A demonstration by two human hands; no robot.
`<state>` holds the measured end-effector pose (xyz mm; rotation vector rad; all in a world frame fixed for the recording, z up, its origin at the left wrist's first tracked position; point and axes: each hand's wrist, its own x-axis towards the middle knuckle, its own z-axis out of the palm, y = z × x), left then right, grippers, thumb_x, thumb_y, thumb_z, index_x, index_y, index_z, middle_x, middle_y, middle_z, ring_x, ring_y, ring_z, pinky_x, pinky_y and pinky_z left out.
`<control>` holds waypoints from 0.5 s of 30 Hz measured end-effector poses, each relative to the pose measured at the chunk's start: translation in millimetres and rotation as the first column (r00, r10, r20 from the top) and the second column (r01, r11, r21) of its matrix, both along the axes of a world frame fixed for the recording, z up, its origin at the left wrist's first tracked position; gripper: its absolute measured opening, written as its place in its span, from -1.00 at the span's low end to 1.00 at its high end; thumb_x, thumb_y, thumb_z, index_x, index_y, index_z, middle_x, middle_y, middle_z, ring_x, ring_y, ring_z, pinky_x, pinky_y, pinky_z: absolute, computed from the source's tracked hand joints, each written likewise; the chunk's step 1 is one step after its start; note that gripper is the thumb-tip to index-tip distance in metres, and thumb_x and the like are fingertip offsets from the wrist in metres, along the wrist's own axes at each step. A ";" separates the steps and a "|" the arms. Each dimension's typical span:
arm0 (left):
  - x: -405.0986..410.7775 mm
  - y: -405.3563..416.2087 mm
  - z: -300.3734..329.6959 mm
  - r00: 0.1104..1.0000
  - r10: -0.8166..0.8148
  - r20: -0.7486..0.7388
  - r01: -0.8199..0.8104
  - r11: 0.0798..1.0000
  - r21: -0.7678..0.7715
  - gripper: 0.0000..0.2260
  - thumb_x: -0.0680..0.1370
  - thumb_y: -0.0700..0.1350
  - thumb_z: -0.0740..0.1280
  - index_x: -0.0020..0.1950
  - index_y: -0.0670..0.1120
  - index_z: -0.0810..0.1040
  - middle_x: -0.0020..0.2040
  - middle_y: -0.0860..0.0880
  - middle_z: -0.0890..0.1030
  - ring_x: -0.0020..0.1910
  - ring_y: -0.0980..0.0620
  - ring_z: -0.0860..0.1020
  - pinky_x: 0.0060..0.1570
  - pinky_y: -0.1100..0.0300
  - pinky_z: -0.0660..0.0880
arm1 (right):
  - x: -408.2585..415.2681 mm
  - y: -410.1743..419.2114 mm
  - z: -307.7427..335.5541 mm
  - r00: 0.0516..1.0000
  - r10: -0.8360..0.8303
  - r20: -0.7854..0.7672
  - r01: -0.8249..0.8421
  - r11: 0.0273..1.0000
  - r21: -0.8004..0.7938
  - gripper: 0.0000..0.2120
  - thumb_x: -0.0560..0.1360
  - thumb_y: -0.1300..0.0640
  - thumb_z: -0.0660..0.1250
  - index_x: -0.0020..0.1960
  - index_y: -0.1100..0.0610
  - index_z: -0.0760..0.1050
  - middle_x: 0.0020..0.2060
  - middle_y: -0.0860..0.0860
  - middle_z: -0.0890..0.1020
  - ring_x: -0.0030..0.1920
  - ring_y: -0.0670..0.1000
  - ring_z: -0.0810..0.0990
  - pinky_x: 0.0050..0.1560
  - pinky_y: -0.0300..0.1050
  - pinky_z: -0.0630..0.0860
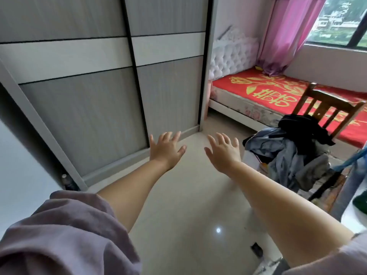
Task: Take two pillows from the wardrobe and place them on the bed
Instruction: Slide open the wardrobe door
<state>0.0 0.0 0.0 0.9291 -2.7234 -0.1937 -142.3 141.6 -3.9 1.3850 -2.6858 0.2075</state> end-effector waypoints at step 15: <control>-111.4 -165.0 -38.9 0.993 -0.059 0.103 0.053 0.997 0.063 -0.47 0.56 0.22 0.05 0.49 0.07 0.13 0.48 -0.05 0.26 0.46 -0.04 0.17 0.42 -0.26 -0.09 | -92.2 -152.3 -26.2 0.994 -0.089 0.071 0.083 0.993 0.078 -0.53 0.63 -0.11 -0.01 0.50 0.00 0.10 0.51 0.09 0.15 0.53 0.12 0.05 0.47 0.32 -0.06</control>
